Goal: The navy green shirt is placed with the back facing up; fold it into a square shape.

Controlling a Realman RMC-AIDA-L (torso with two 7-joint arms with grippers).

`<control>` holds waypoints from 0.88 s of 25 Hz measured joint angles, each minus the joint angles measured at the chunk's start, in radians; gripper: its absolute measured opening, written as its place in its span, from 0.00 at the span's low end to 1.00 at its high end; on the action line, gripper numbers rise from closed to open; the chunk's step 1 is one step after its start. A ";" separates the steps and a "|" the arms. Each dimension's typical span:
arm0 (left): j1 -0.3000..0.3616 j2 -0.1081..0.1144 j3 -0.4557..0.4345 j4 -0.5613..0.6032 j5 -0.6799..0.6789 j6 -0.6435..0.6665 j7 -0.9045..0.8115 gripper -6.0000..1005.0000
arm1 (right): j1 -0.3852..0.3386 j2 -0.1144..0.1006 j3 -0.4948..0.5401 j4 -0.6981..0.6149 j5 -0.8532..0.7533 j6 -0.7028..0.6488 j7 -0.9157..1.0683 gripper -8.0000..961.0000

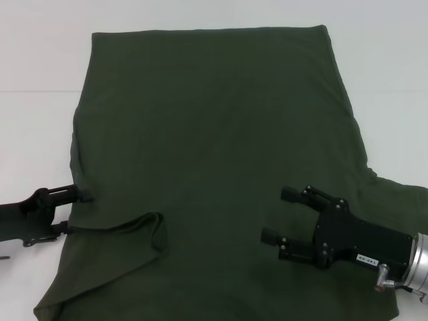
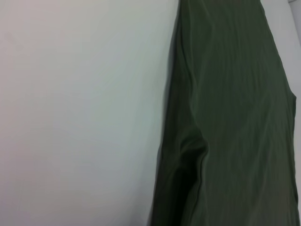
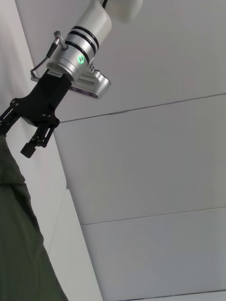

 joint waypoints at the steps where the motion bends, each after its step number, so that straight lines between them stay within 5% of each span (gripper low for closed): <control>1: -0.004 -0.002 0.004 -0.003 0.000 -0.007 0.005 0.82 | 0.000 0.000 0.000 0.000 0.000 0.000 0.000 0.98; 22: -0.153 -0.035 0.005 -0.076 -0.098 -0.098 0.111 0.82 | -0.001 0.000 0.000 0.001 0.000 -0.008 0.000 0.98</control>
